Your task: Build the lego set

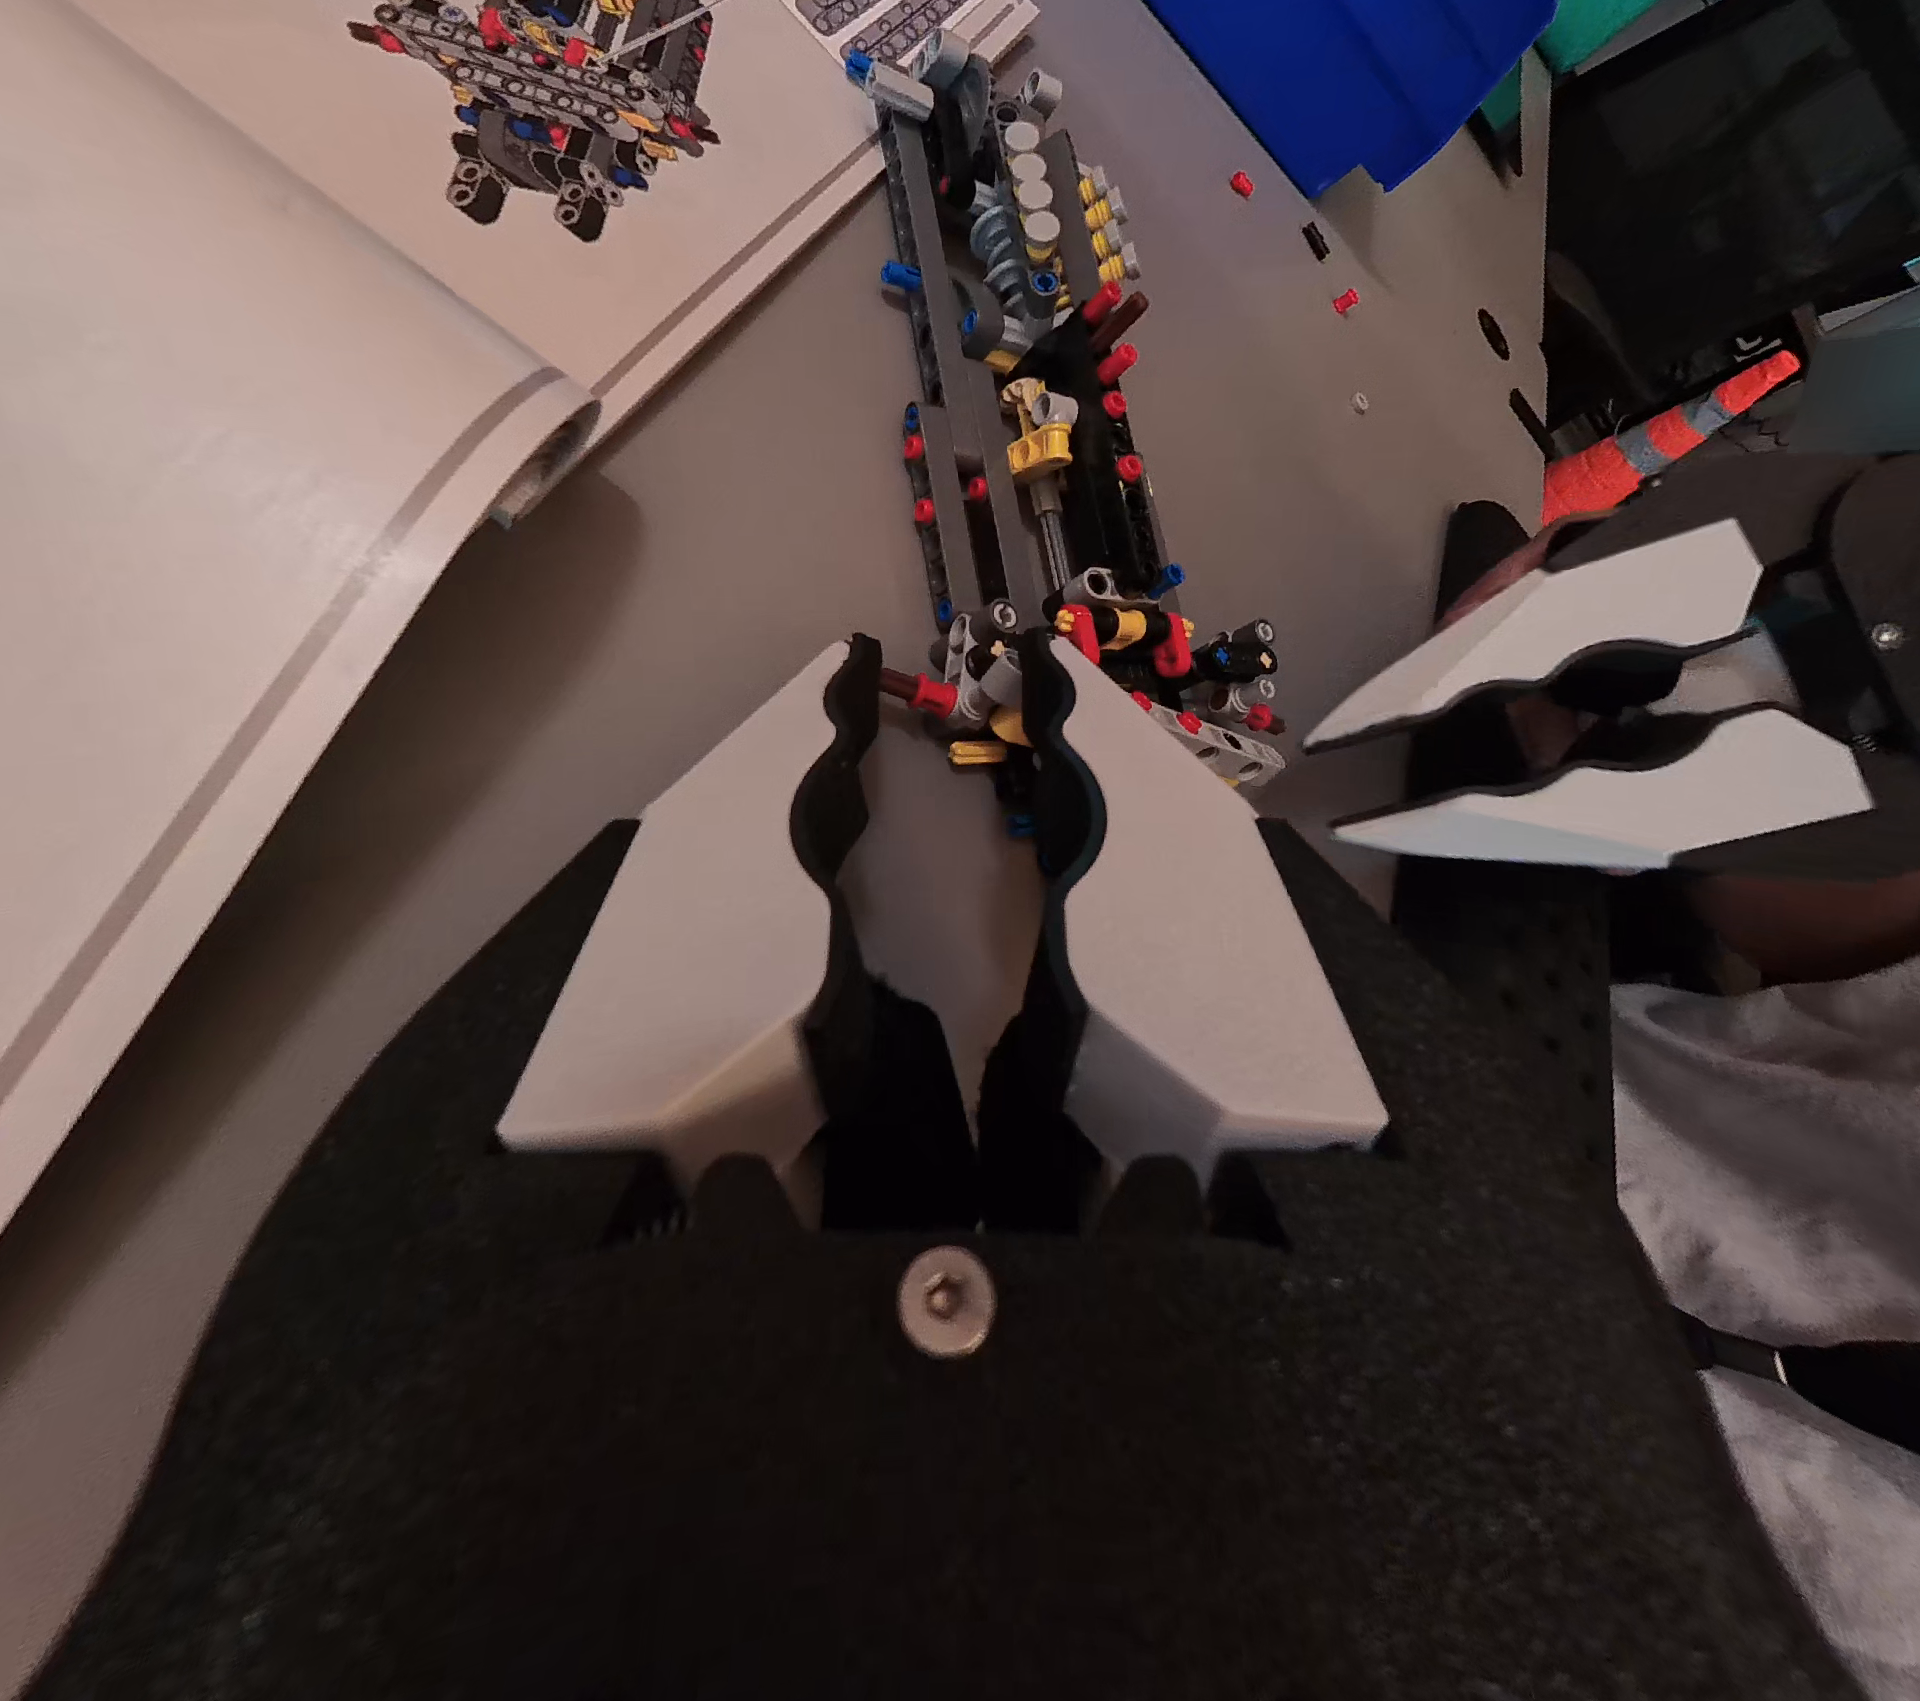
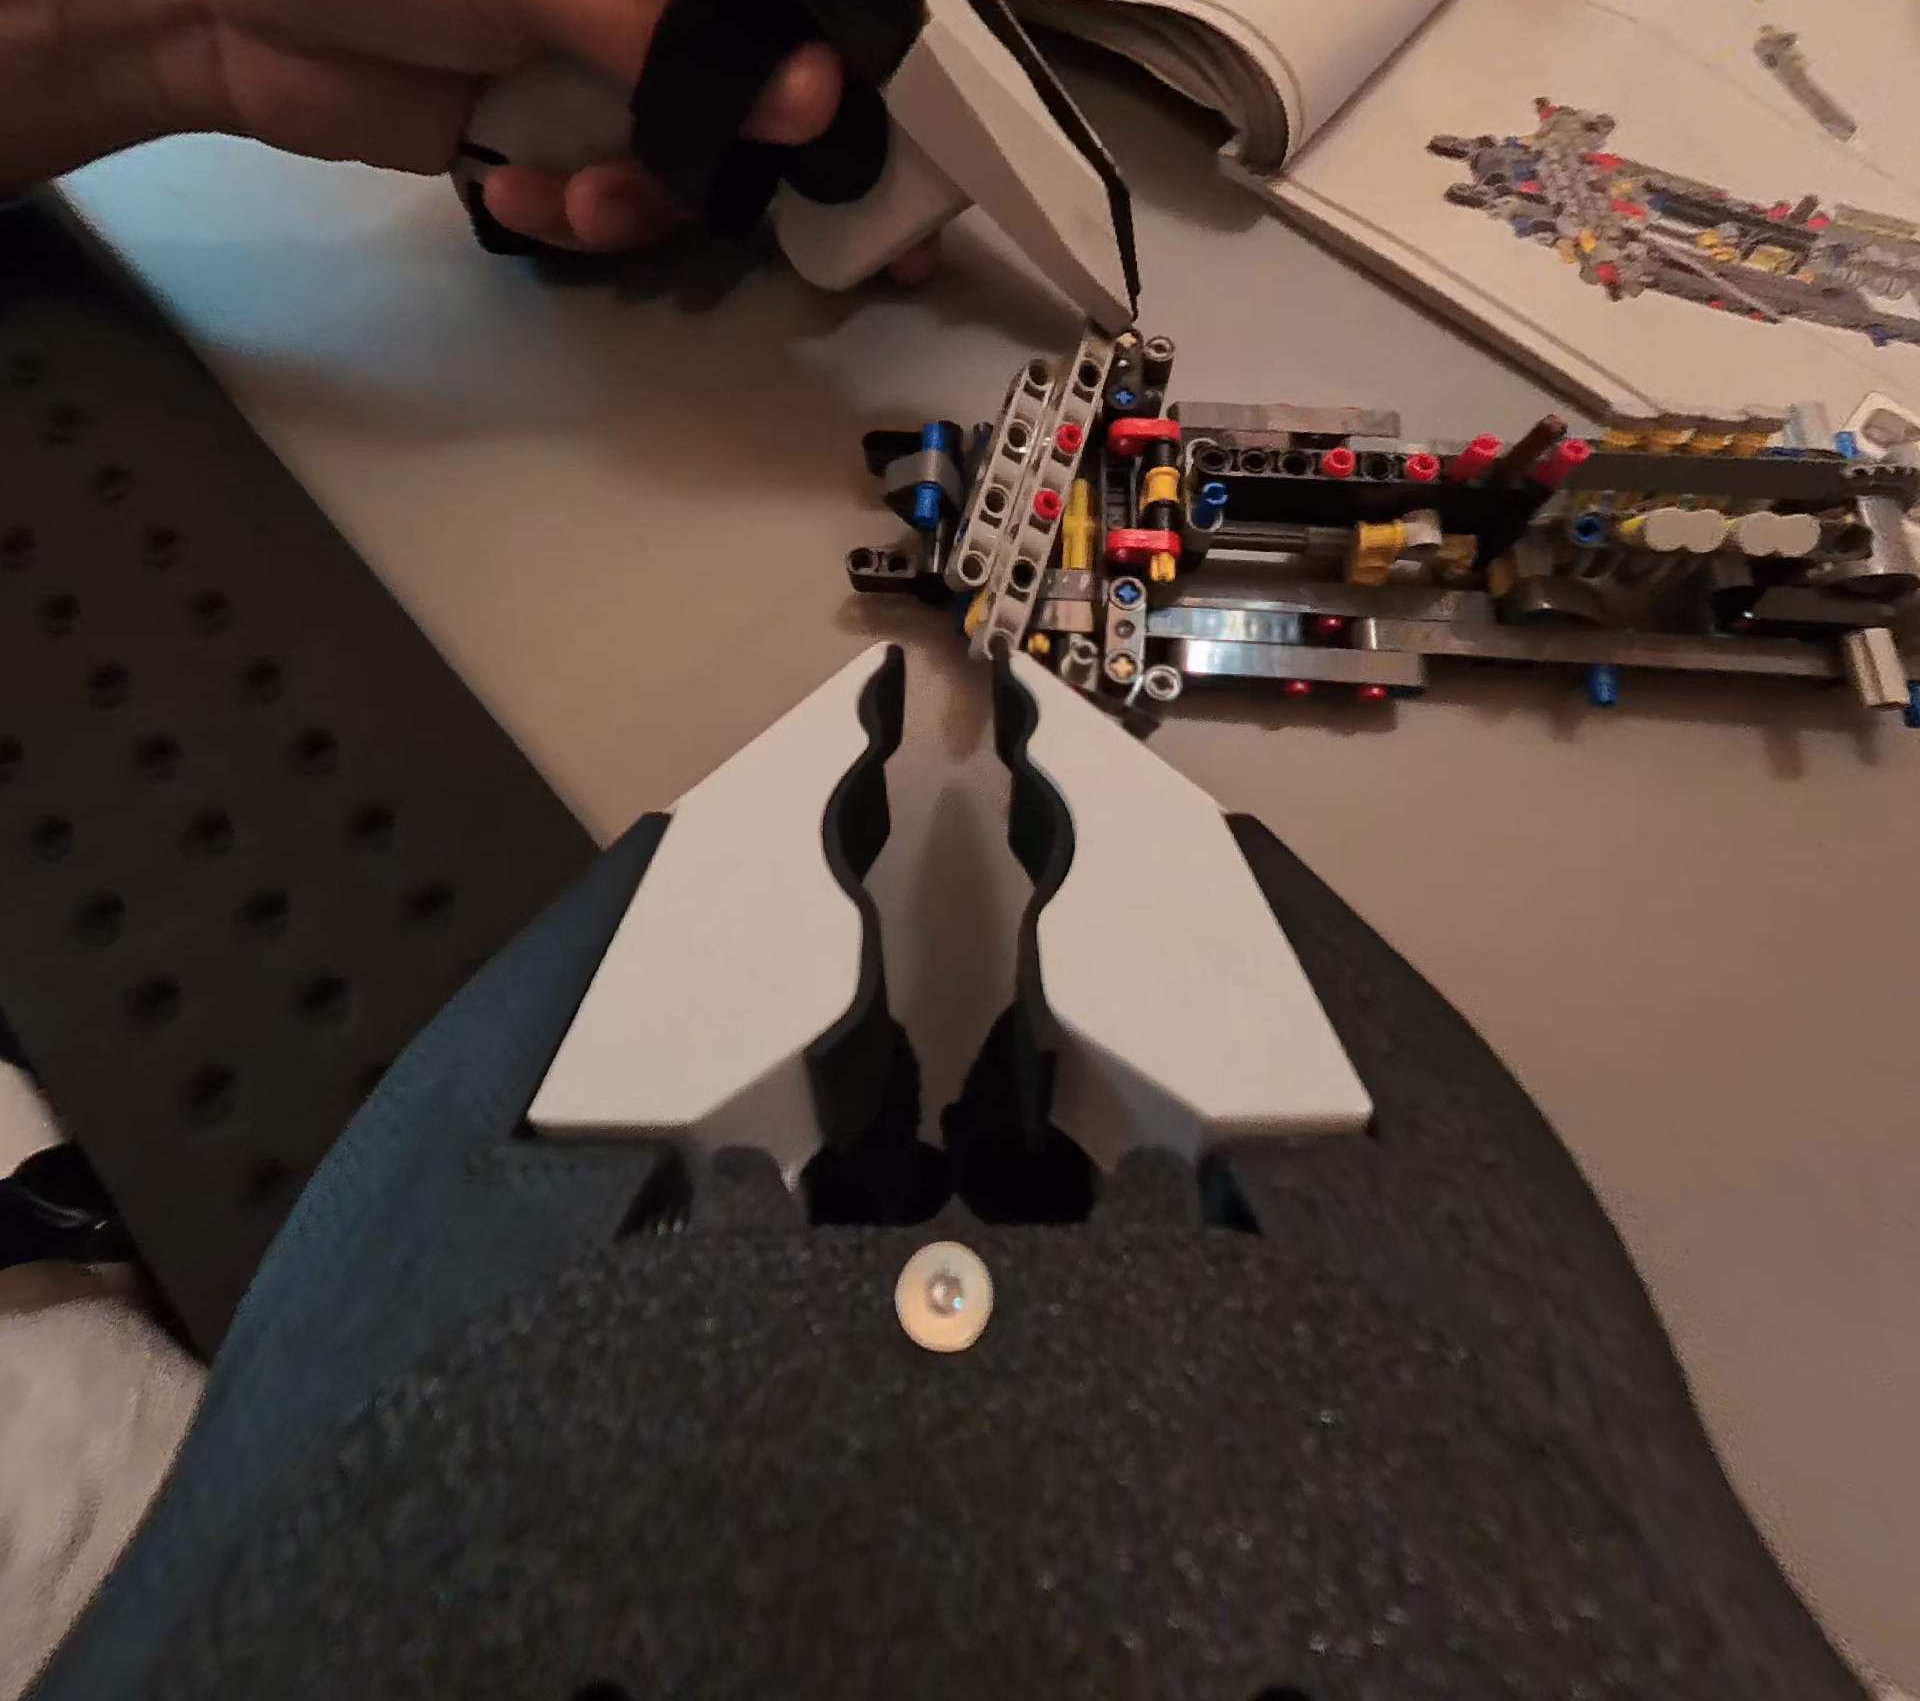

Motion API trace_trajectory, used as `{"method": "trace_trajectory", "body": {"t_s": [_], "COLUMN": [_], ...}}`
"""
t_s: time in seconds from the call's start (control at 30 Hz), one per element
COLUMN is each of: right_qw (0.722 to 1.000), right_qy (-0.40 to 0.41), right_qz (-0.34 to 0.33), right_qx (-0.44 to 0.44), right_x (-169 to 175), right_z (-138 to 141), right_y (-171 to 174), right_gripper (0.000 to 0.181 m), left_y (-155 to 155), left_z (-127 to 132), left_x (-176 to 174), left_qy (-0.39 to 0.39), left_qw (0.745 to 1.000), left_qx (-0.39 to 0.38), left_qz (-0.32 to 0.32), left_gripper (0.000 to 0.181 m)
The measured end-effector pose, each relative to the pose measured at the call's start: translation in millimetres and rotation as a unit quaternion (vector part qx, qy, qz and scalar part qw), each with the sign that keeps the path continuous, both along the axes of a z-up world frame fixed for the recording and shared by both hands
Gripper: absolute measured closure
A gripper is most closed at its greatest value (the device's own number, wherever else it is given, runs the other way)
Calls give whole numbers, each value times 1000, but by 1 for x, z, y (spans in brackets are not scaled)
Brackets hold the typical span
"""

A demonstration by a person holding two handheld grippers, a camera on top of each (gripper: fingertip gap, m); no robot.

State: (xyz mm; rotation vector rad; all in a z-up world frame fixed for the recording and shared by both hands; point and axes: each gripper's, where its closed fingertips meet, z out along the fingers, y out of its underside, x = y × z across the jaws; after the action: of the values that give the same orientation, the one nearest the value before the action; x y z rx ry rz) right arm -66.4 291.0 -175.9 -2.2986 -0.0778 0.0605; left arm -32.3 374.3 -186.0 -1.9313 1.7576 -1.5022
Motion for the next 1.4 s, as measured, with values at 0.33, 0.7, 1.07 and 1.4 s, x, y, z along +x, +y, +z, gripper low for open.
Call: {"method": "trace_trajectory", "body": {"t_s": [0.33, 0.7, 1.07, 1.4], "right_qw": [999, 991, 987, 993], "right_qy": [-31, -125, -156, -114], "right_qz": [-22, 3, -3, -17], "right_qx": [-24, -42, -42, -20], "right_x": [9, 24, 32, 31], "right_z": [-11, -4, 3, 7], "right_y": [8, 2, -2, -6], "right_gripper": [173, 174, 175, 162], "left_y": [0, -2, -7, -12], "left_z": [1, 1, 2, 1], "left_x": [0, -2, -4, -4], "left_qy": [-1, -2, -4, -6], "left_qw": [1000, 1000, 1000, 999], "left_qx": [3, 0, 6, 13], "left_qz": [0, -9, -23, -32], "left_gripper": [155, 155, 155, 155]}}
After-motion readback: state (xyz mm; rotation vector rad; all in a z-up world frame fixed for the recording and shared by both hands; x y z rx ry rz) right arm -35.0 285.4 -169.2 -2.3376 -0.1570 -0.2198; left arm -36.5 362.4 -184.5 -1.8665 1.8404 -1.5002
